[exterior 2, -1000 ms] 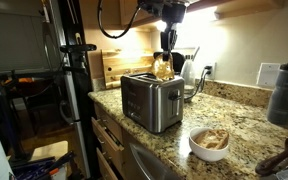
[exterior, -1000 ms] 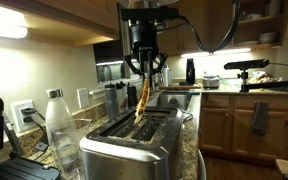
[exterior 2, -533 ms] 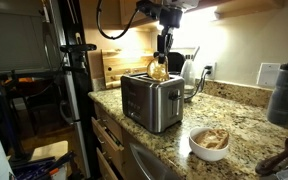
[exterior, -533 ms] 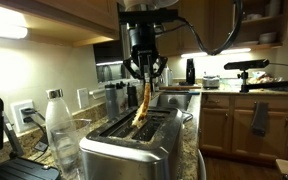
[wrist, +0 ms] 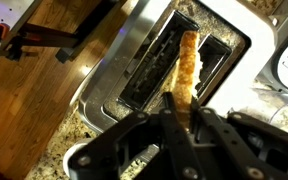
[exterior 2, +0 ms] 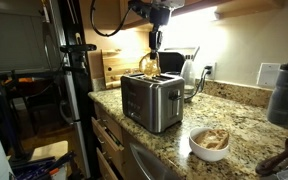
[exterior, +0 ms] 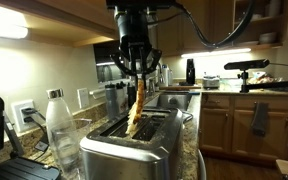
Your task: Put the bread in the bowl in different slots of the toaster
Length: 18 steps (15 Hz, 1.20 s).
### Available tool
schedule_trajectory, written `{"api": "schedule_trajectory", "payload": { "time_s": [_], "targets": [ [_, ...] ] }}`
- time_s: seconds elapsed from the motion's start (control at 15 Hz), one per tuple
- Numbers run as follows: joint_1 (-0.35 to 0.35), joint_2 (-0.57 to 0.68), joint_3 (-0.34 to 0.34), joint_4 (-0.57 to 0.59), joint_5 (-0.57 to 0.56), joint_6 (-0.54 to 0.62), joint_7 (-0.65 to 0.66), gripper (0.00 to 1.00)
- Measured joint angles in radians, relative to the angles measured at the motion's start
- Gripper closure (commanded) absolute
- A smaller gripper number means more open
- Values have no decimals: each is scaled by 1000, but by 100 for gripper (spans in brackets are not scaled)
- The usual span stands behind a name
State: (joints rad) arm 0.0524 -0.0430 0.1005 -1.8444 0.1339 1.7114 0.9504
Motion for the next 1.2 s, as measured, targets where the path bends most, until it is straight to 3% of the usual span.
{"api": "schedule_trajectory", "payload": {
  "time_s": [1.2],
  "targets": [
    [-3, 24, -23, -3, -33, -2, 118, 90]
  ]
}}
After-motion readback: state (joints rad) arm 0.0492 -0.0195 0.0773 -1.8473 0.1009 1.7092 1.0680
